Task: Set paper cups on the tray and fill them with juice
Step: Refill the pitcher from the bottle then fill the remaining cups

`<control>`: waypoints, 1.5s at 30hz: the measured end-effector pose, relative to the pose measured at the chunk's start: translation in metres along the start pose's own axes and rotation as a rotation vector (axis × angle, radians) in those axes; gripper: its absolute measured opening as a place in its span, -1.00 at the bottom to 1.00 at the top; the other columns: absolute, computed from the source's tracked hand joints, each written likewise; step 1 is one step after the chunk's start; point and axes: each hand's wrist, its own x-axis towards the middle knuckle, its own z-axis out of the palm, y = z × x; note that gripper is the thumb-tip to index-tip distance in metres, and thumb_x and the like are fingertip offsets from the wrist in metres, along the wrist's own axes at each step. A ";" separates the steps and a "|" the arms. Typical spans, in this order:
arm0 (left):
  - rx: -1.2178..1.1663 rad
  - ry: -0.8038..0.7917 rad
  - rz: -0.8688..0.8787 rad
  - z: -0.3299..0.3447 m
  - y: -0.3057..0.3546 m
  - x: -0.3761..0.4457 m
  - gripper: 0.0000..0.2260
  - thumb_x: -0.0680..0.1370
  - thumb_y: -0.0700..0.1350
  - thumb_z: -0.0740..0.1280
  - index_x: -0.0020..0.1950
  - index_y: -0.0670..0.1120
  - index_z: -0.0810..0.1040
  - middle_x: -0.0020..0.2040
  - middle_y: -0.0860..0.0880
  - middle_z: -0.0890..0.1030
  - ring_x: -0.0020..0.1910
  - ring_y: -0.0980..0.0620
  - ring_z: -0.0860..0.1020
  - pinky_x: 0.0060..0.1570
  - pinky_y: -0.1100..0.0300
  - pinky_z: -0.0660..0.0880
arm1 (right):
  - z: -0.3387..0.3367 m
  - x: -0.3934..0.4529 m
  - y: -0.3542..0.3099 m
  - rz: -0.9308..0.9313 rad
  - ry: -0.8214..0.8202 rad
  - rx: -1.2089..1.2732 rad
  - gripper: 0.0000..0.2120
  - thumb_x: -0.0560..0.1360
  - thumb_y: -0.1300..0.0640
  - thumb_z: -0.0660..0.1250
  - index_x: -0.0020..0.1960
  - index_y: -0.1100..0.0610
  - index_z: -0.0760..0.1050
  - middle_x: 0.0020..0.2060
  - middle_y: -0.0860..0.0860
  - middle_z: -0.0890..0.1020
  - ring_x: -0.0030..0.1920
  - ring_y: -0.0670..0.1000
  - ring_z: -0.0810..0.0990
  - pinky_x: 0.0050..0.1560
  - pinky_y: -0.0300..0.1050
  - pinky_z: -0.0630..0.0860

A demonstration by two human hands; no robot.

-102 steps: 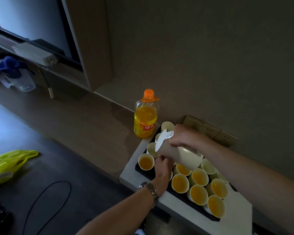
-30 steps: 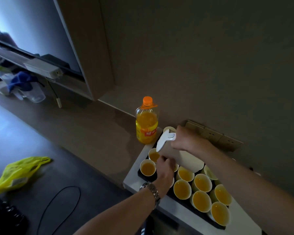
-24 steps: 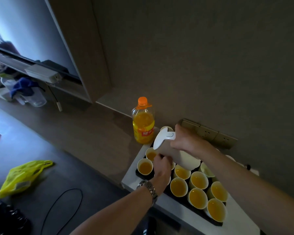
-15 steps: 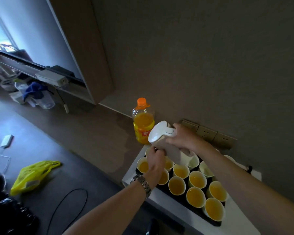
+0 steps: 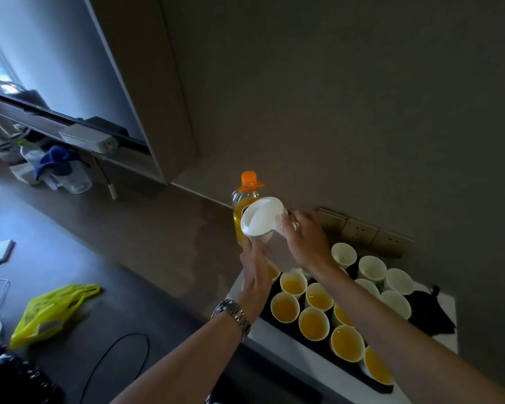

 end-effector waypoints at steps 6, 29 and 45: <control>0.047 -0.028 -0.004 -0.042 0.009 0.049 -0.50 0.45 0.34 0.17 0.31 0.22 0.55 0.23 0.00 0.62 0.31 -0.10 0.50 0.32 -0.21 0.46 | 0.056 0.007 -0.019 0.120 0.055 0.319 -0.79 0.52 -0.25 0.21 0.07 -0.19 0.44 0.01 -0.10 0.62 0.03 -0.06 0.62 0.03 0.19 0.63; 0.386 -0.161 -0.152 -0.159 -0.070 0.175 -0.56 0.44 0.55 0.14 0.20 0.40 0.47 0.15 0.01 0.61 0.23 -0.13 0.54 0.27 -0.28 0.49 | 0.244 0.020 -0.018 0.377 0.348 0.240 -0.61 0.67 0.08 0.19 0.48 0.00 0.27 0.26 0.04 0.43 0.16 -0.03 0.44 0.16 -0.15 0.43; 0.386 -0.279 -0.202 -0.158 -0.060 0.170 -0.63 0.52 0.36 0.16 0.23 0.26 0.49 0.24 -0.05 0.57 0.22 -0.06 0.56 0.11 -0.06 0.63 | 0.267 0.014 0.014 0.501 0.388 0.326 -0.57 0.64 0.09 0.19 0.50 0.07 0.27 0.34 0.07 0.45 0.28 0.06 0.50 0.22 0.02 0.59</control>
